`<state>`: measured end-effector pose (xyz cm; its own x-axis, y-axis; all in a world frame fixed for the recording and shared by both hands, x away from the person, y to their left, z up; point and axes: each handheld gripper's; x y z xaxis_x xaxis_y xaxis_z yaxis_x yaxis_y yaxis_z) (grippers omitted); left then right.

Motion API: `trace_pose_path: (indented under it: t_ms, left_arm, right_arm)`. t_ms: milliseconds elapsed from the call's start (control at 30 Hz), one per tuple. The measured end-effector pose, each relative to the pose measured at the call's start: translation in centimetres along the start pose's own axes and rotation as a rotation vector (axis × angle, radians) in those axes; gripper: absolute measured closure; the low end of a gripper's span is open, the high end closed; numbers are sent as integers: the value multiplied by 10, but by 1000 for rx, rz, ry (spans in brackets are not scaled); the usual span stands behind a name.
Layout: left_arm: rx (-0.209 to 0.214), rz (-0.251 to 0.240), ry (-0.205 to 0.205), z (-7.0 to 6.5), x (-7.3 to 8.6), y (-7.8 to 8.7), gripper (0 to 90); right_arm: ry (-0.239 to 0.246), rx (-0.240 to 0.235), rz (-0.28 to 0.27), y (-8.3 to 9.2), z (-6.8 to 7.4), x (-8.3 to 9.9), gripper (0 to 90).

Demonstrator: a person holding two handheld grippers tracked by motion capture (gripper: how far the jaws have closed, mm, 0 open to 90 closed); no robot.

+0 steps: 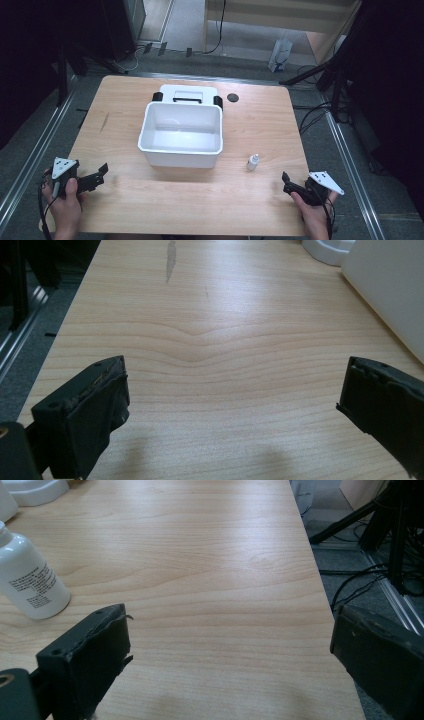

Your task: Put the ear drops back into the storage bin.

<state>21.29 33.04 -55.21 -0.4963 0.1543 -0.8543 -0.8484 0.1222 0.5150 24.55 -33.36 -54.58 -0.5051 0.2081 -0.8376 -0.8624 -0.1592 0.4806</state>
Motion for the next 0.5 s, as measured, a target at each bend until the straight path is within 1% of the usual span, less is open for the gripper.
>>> trace_pose_path:
  t_ms: [100, 133, 300, 367, 433, 467, 500]
  left_arm:
    - [-1, 4, 1, 0, 0, 0, 5]
    - [-2, 4, 3, 0, 0, -1, 5]
    - [-3, 2, 0, 0, 0, 0, 5]
    - [-3, 1, -4, -1, 0, 0, 4]
    - [-3, 0, -4, -1, 0, 0, 4]
    - [-4, 1, -3, 0, 0, 0, 4]
    - [-2, 1, -1, 0, 0, 0, 4]
  right_arm:
    - [-2, 1, -3, 0, 0, 0, 22]
    - [10, 0, -13, 1, 1, 1, 22]
    - [26, -2, -3, 0, 2, 1, 22]
    - [12, 1, 16, 0, 0, -1, 22]
    - [7, -2, 21, 0, 0, -2, 25]
    - [6, 15, 38, 0, -1, -6, 47]
    - [17, 24, 36, 2, -1, -8, 65]
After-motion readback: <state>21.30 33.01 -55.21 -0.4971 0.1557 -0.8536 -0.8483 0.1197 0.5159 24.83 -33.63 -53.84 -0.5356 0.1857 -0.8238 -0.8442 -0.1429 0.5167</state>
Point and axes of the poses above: each handheld gripper's, and its own axes: y roughly backward along the jaws, x roughly out of its underside, z roughly to its left, and after that the axes turned 14 degrees about -y, right-handed
